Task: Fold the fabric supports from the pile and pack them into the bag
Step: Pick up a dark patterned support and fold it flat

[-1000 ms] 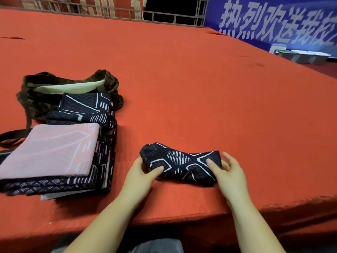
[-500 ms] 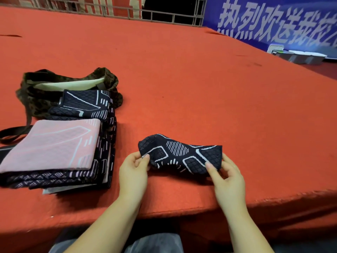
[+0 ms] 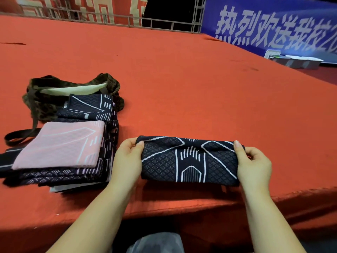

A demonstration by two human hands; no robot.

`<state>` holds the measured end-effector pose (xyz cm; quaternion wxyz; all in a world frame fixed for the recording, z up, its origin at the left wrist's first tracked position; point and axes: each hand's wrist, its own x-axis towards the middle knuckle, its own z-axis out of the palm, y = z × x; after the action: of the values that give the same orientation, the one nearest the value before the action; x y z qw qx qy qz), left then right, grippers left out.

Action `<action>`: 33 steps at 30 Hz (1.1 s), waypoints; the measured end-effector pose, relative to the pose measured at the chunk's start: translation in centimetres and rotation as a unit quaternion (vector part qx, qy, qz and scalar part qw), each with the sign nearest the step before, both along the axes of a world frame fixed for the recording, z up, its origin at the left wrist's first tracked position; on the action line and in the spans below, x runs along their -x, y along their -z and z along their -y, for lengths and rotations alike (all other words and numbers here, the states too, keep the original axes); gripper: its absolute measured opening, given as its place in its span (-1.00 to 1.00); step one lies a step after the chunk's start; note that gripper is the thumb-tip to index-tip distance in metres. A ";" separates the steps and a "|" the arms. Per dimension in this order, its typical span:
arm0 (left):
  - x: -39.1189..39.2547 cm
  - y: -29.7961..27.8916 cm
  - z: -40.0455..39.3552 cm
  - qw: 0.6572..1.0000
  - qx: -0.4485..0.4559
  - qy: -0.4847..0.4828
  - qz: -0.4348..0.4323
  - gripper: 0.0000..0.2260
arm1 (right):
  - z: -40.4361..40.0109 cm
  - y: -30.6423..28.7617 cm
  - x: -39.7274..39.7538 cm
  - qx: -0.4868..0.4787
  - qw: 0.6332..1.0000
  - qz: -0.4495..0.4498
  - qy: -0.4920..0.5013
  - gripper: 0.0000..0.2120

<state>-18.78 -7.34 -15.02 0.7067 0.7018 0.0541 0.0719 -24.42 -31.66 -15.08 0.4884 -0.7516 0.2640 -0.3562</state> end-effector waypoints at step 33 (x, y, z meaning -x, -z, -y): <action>1.4 3.2 -1.4 0.955 -0.211 0.104 -0.182 -0.87 | -12.6 6.8 0.7 0.339 0.841 -0.236 -0.351 -0.09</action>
<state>-20.19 -5.92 -18.26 0.5238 0.8380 0.0922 -0.1216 -25.11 -19.05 -21.87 0.2189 -0.9738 -0.0475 -0.0400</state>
